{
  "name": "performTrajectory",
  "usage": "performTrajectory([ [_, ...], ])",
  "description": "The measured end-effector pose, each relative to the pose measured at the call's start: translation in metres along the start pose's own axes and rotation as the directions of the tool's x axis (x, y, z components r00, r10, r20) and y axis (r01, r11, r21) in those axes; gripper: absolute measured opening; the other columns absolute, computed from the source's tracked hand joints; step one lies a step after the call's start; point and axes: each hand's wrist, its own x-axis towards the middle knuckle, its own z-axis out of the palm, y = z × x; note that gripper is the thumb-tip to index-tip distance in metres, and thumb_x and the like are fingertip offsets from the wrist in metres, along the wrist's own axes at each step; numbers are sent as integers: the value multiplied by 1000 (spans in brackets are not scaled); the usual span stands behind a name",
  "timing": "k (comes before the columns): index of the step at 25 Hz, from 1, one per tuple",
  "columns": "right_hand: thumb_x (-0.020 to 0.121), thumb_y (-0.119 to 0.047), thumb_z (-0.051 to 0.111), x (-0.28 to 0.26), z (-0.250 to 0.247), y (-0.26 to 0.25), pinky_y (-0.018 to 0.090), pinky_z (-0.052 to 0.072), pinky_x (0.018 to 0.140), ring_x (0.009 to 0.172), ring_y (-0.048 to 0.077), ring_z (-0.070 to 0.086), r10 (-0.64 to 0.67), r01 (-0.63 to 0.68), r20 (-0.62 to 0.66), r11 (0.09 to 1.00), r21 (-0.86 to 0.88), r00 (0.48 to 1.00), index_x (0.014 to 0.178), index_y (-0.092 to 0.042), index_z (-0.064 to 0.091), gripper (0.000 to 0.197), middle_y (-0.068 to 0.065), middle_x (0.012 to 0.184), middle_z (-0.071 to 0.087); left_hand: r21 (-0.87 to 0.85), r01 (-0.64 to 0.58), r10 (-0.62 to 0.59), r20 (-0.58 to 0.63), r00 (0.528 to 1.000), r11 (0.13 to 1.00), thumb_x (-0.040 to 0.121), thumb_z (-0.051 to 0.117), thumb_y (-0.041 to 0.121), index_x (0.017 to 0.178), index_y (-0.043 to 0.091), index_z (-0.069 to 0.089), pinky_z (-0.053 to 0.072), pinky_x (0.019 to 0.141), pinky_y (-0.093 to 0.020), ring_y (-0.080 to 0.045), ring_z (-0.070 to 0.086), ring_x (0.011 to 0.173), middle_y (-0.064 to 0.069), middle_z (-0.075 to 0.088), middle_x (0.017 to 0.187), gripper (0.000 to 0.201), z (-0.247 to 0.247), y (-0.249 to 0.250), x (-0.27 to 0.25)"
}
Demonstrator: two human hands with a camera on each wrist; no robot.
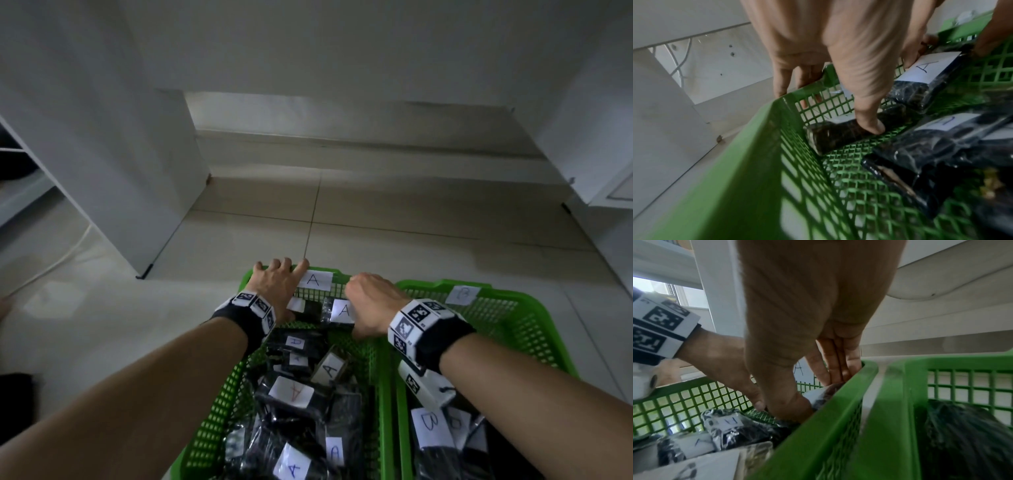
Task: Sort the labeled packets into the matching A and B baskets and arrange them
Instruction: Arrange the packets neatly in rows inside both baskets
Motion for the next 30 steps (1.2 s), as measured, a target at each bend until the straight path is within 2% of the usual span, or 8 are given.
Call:
performTrajectory([
  [4,77,-4,81,3,5,-3,31,59,81,83,21,64,-31,31,10,996,-86,999,82,-9,57,25,5,90,62,-81,11,-9,30,1000,997,71,86,29,139,23,30,53,91,-40,-26,60,110,-3,57,122,88,-17,-11,4],
  [8,87,9,65,7,11,-11,31,54,80,91,28,66,-69,71,16,984,-162,997,103,-1,68,19,12,97,66,-14,48,-47,23,999,999,73,84,23,127,21,45,49,76,-31,-22,63,103,1,61,113,67,-18,-26,3],
  [13,86,10,67,11,13,-9,29,54,82,91,26,64,-61,63,26,989,-130,998,106,0,67,22,11,100,67,-111,51,-47,36,998,993,74,82,18,128,18,47,52,81,-31,-22,62,103,-1,60,115,64,-16,-23,3],
  [16,78,0,80,10,15,-2,33,57,81,89,25,65,-30,32,18,996,-81,999,102,-3,67,28,9,98,66,-278,48,-32,61,998,959,72,83,16,140,18,40,48,100,-35,-24,53,120,-3,50,132,81,-12,-28,-6],
  [18,70,-13,91,9,15,1,31,53,73,88,24,65,0,1,22,1000,-28,1000,99,-6,65,39,6,97,65,-296,14,-29,-47,999,955,73,79,13,145,17,36,37,113,-40,-26,40,134,-3,41,144,83,-8,-28,-17],
  [21,65,-24,95,9,19,8,30,54,74,88,23,66,31,-31,-3,999,36,1000,96,-8,65,46,5,94,66,-297,-91,3,-282,959,951,81,67,5,129,22,52,47,102,-34,-19,48,121,0,49,132,53,-8,-22,-32],
  [26,82,-7,81,5,25,-4,35,59,83,87,24,67,-52,55,27,994,-95,998,100,-1,67,23,9,94,66,-237,-104,131,100,986,966,89,56,10,137,24,55,41,111,-33,-19,47,135,6,43,150,50,1,-6,-44],
  [30,87,6,68,6,19,-7,31,54,77,86,29,65,-80,89,66,987,-132,995,100,3,67,13,12,89,62,-231,-96,148,220,964,968,93,53,13,149,25,43,28,119,-32,-20,33,145,6,27,161,58,-1,-7,-47],
])
